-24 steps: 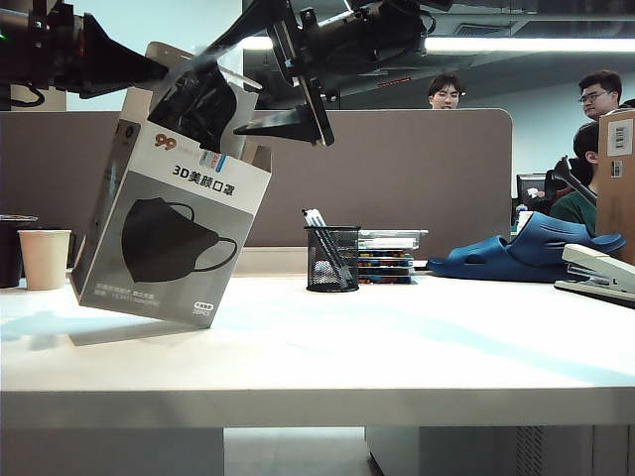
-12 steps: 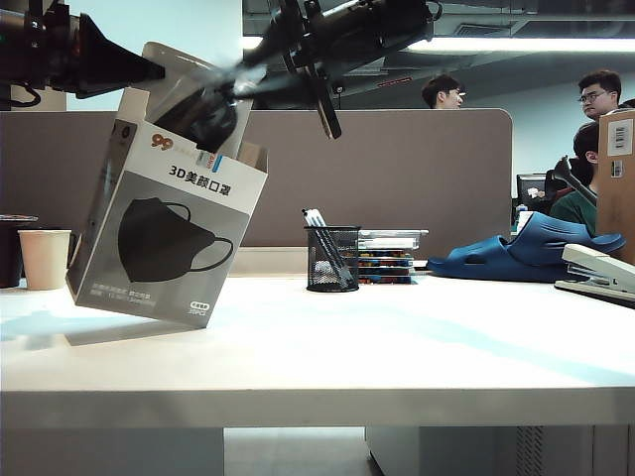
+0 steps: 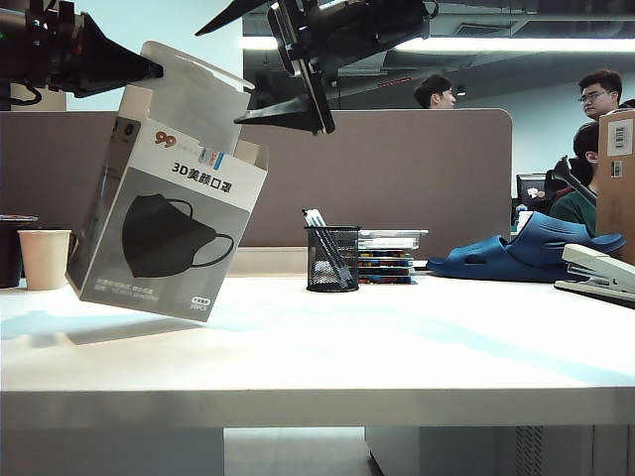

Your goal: Put the mask into the mask box.

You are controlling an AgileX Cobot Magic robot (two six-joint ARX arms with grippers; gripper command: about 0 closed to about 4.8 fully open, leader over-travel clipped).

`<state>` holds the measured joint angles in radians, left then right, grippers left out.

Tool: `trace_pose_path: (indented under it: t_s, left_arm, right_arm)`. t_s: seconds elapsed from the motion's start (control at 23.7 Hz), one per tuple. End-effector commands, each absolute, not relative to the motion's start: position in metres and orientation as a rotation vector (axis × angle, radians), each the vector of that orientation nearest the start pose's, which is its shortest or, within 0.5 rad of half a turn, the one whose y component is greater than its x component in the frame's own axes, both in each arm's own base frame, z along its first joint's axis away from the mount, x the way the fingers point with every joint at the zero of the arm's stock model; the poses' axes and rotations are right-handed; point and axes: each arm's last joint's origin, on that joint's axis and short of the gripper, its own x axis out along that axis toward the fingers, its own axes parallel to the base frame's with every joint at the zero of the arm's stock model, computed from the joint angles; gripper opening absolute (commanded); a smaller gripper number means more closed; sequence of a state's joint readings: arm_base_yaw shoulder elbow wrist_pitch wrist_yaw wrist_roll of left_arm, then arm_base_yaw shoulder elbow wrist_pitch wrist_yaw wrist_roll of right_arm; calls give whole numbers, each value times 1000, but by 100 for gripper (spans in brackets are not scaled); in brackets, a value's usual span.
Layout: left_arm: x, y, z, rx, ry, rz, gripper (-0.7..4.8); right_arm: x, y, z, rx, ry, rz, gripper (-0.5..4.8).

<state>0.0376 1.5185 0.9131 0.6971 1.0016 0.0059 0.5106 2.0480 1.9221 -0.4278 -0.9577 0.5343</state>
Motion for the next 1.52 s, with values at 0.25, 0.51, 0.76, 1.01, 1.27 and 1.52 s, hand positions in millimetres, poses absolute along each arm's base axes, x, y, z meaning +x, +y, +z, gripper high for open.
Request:
trace_pose_path:
  t_s: [0.25, 0.51, 0.76, 1.01, 1.27, 1.52]
  left_arm:
    - [331, -6, 289, 46, -116, -651, -7]
    - [335, 1, 289, 28, -109, -380, -7]
    - [337, 2, 277, -3, -2, -340, -7]
    - [347, 3, 255, -106, 93, -336, -7]
    - [347, 2, 254, -101, 102, -340, 42]
    - [347, 2, 254, -103, 106, -366, 330]
  right_arm:
    - [393, 238, 345, 509, 852, 1199, 434]
    - [390, 226, 352, 356, 752, 1176, 6]
    - [389, 222, 355, 279, 721, 1057, 8]
    - [389, 221, 355, 279, 721, 1057, 8]
    - [390, 220, 355, 249, 703, 1014, 54]
    - [390, 218, 355, 246, 703, 994, 162]
